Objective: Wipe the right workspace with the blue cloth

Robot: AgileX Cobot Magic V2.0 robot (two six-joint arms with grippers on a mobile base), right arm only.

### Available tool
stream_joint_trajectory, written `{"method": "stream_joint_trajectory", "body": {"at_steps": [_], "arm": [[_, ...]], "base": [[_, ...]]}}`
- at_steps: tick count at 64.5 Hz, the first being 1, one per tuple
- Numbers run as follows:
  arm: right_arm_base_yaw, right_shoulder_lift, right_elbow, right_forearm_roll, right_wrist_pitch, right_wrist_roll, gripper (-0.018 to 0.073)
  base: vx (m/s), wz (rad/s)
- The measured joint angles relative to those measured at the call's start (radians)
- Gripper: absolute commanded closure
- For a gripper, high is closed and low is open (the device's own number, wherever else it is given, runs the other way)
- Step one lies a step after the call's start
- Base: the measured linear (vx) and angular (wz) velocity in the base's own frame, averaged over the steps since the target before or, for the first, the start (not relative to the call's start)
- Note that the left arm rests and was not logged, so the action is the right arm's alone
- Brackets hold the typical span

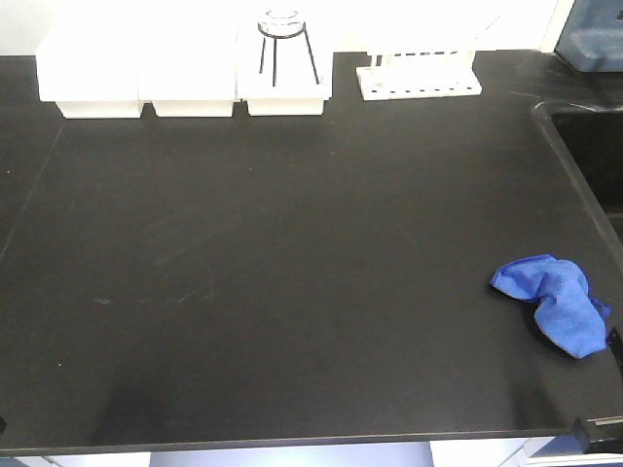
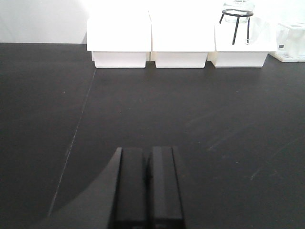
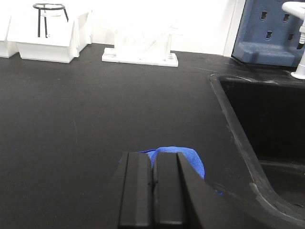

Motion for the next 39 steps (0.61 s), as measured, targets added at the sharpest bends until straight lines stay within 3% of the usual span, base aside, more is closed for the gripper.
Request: {"method": "stream_joint_trajectory", "body": {"at_steps": [39], "arm": [[0.000,0.000,0.000,-0.001,-0.003,-0.023,0.0567]], "base": [[0.00,0.00]]}}
